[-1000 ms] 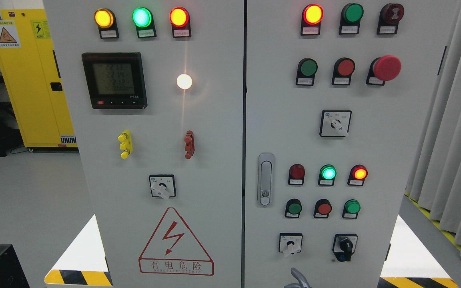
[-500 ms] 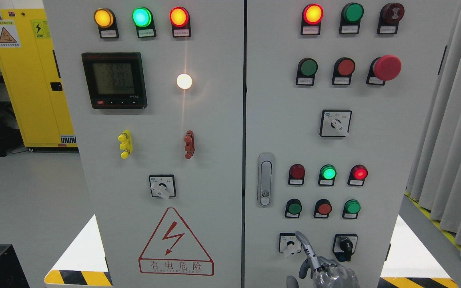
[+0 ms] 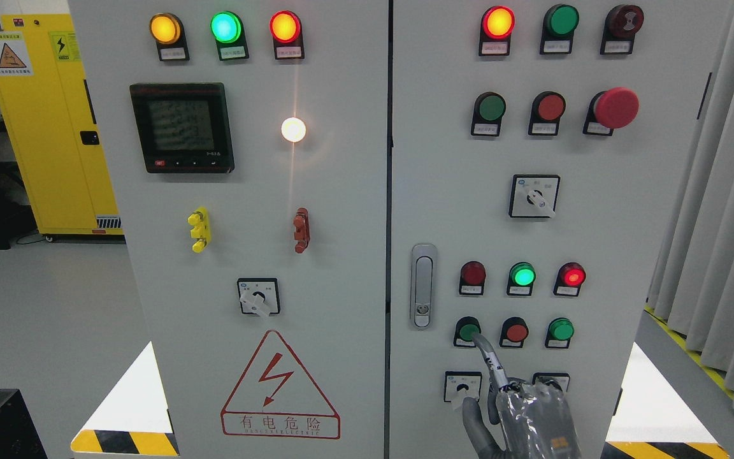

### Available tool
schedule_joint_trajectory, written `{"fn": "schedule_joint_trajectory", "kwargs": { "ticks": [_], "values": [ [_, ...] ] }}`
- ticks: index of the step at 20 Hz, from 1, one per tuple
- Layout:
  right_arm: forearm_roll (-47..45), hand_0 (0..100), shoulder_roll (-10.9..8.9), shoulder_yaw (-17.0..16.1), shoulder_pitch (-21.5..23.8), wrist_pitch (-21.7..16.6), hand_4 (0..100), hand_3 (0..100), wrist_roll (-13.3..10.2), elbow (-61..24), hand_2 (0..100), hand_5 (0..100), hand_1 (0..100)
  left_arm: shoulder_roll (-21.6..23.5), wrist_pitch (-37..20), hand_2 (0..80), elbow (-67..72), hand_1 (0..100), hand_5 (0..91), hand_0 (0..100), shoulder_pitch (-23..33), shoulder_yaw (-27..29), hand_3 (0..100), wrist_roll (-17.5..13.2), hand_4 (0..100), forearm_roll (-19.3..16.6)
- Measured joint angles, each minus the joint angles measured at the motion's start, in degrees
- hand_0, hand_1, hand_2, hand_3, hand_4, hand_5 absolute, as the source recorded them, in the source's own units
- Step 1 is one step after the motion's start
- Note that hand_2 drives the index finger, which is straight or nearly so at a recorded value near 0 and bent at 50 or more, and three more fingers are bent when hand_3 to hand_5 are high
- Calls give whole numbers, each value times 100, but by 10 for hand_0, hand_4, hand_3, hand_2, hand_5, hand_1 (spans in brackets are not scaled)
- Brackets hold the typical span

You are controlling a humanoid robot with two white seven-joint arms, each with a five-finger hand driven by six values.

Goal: Press green start button
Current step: 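Raise the right hand toward the lowest green push button, then press the lowest green push button with the right hand's fingertip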

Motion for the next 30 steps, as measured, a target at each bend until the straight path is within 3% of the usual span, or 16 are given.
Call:
{"fn": "schedule_joint_trajectory", "kwargs": {
  "ticks": [30],
  "values": [
    [-49,759,-13,-32,-315,22,991,943,-13,635,0,1000,905,1,0,0,0,556,0,120,0,0,0,3,0,-1]
  ]
}}
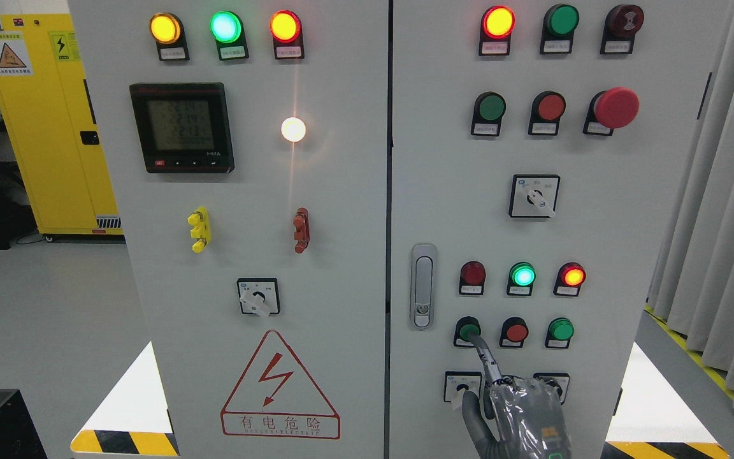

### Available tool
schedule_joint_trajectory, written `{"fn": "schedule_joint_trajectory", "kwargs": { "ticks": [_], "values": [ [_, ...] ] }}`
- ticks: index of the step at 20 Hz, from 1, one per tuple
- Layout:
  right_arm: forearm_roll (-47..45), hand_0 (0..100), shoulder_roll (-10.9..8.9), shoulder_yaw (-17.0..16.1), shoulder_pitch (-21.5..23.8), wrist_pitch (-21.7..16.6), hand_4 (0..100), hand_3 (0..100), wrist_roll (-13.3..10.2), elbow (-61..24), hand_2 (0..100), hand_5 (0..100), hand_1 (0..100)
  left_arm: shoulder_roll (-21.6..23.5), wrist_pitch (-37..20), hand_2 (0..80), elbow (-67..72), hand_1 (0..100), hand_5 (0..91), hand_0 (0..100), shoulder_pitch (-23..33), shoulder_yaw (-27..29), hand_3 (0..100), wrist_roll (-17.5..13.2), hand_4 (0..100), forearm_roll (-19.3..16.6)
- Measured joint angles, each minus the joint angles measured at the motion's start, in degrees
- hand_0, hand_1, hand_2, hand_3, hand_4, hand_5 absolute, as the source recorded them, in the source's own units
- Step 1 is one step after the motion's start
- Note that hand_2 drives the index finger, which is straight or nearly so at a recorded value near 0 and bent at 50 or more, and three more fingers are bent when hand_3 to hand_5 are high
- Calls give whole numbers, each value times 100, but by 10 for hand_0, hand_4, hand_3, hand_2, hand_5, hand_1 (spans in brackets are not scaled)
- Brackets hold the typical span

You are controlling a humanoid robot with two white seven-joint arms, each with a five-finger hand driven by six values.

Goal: Press green start button
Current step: 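Press the lowest green push button with the right hand's fingertip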

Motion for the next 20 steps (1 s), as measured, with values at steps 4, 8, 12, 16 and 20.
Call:
{"fn": "schedule_joint_trajectory", "kwargs": {
  "ticks": [4,8,12,16,20],
  "values": [
    [-10,771,2,1,-52,0,992,942,10,71,0,1000,906,0,0,0,0,556,0,120,0,0,0,0,0,0],
    [-28,779,4,6,-85,11,993,943,16,118,0,1000,907,0,0,0,0,556,0,120,0,0,0,0,0,1],
    [-82,780,5,13,-91,29,993,943,18,143,0,1000,908,0,0,0,0,556,0,120,-1,0,0,0,0,2],
    [-117,781,6,16,-80,33,992,942,20,144,0,1000,907,0,0,0,0,556,0,120,-1,0,0,0,0,2],
    [-130,782,6,17,-50,36,991,942,42,126,0,1000,907,0,0,0,0,556,0,120,-1,-1,0,0,0,2]
  ]
}}
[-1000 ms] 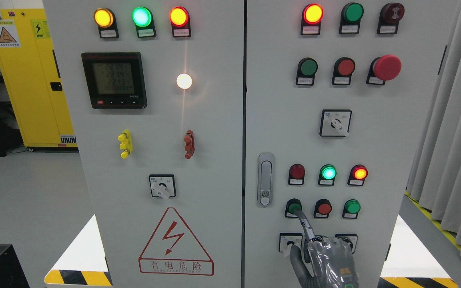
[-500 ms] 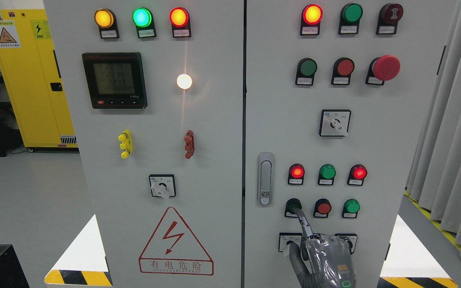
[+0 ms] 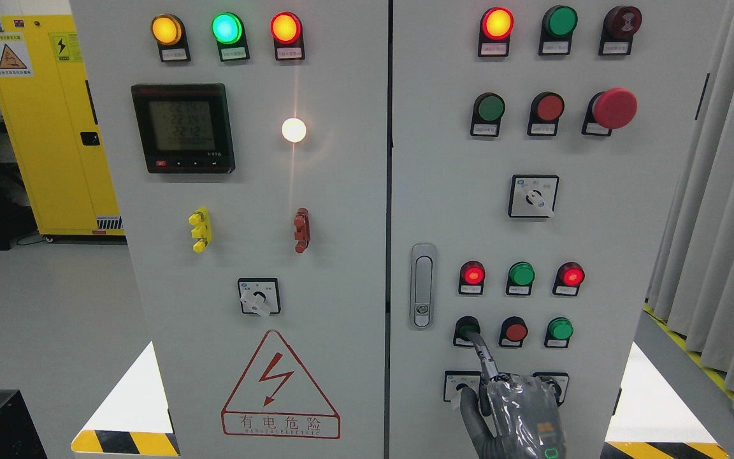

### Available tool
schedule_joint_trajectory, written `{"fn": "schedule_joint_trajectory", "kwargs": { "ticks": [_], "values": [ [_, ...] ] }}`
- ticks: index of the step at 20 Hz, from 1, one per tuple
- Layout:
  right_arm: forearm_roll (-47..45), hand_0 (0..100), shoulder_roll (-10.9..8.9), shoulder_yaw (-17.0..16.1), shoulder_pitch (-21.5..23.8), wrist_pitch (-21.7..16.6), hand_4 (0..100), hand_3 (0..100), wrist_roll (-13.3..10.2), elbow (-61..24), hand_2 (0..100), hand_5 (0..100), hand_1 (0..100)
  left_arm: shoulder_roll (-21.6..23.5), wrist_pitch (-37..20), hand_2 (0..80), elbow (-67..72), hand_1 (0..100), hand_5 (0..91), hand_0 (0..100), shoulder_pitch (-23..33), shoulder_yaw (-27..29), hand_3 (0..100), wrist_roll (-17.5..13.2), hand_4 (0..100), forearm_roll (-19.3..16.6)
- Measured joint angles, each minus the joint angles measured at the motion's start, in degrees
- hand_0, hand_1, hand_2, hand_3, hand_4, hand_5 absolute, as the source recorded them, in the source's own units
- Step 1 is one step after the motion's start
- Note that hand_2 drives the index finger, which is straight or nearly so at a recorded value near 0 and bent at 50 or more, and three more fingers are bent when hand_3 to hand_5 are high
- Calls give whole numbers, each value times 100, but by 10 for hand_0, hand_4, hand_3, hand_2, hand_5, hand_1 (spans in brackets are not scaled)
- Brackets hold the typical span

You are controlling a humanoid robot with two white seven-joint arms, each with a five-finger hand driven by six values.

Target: Press green start button

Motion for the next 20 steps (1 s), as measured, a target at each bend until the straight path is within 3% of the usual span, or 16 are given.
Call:
{"fn": "schedule_joint_trajectory", "kwargs": {
  "ticks": [16,19,20],
  "values": [
    [-65,817,0,12,183,-237,986,924,-89,-428,0,1000,902,-1,0,0,0,556,0,120,0,-1,0,0,0,0],
    [-455,832,3,84,266,-291,928,834,-91,-543,0,945,886,-1,0,0,0,556,0,120,0,0,0,0,0,0],
    [-642,794,4,119,301,-301,809,668,-56,-580,0,864,868,-1,0,0,0,556,0,120,0,0,0,0,0,0]
  ]
}}
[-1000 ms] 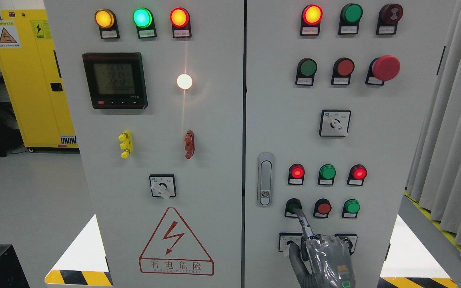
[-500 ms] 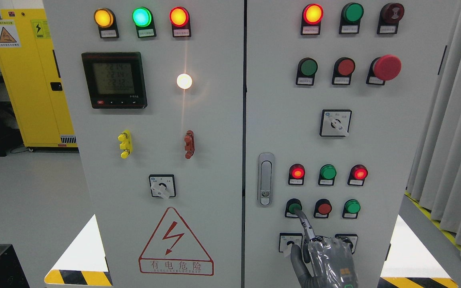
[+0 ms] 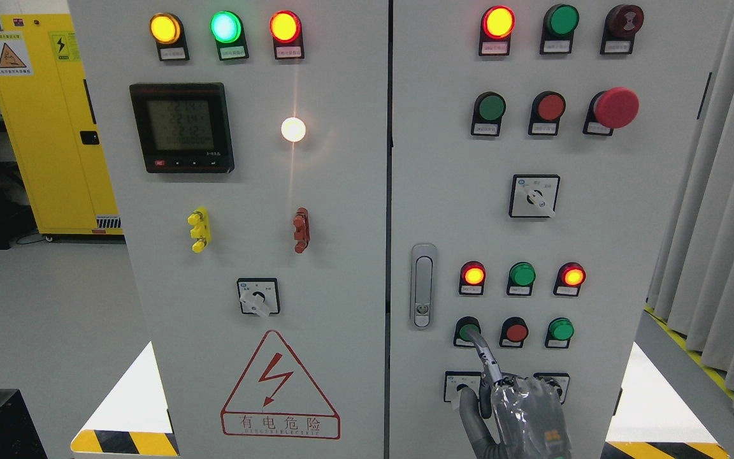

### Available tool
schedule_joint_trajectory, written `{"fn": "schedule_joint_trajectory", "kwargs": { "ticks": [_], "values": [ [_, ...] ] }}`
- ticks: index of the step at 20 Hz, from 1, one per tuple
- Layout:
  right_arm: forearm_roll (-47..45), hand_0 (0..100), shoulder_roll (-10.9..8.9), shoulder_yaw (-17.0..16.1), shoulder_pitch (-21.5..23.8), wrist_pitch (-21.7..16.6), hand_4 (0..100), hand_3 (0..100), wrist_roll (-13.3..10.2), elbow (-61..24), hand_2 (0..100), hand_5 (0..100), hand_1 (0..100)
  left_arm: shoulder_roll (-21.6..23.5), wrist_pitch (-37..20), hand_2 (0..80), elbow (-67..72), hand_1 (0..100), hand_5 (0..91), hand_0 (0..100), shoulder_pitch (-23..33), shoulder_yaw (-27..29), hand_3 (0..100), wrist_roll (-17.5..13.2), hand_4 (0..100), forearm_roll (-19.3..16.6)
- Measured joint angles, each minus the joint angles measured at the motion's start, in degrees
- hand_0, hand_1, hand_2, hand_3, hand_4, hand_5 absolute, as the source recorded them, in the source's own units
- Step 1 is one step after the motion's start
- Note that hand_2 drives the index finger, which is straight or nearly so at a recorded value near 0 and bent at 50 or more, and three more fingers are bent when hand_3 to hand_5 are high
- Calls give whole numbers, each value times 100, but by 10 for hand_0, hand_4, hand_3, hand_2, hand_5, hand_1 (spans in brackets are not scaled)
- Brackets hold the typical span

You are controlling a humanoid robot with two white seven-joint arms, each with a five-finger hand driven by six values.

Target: Press green start button

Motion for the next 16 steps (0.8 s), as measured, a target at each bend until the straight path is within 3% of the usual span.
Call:
{"fn": "schedule_joint_trajectory", "kwargs": {
  "ticks": [1,2,3,6,8,9,16],
  "values": [
    [-255,783,0,29,46,-9,774,619,38,-36,0,852,862,0,0,0,0,556,0,120,0,0,0,0,0,0],
    [-506,776,1,58,107,-12,651,485,97,-78,0,761,857,0,0,0,0,556,0,120,0,0,0,0,0,0],
    [-791,779,1,89,176,-13,449,310,185,-123,0,573,855,0,0,0,0,556,0,120,0,0,0,0,0,0],
    [-1769,810,0,182,466,-24,193,129,345,-255,0,225,842,0,0,0,0,556,0,120,0,0,0,0,0,0],
    [-2458,818,-2,235,618,-21,150,104,365,-341,0,168,836,0,0,0,0,556,0,120,0,0,0,0,0,0],
    [-2798,830,-3,260,672,0,0,15,372,-387,0,7,827,0,0,0,0,556,0,120,0,0,0,0,0,0],
    [-4267,799,-15,377,891,151,0,0,412,-643,0,0,796,0,0,0,0,556,0,120,0,-1,0,0,0,0]
  ]
}}
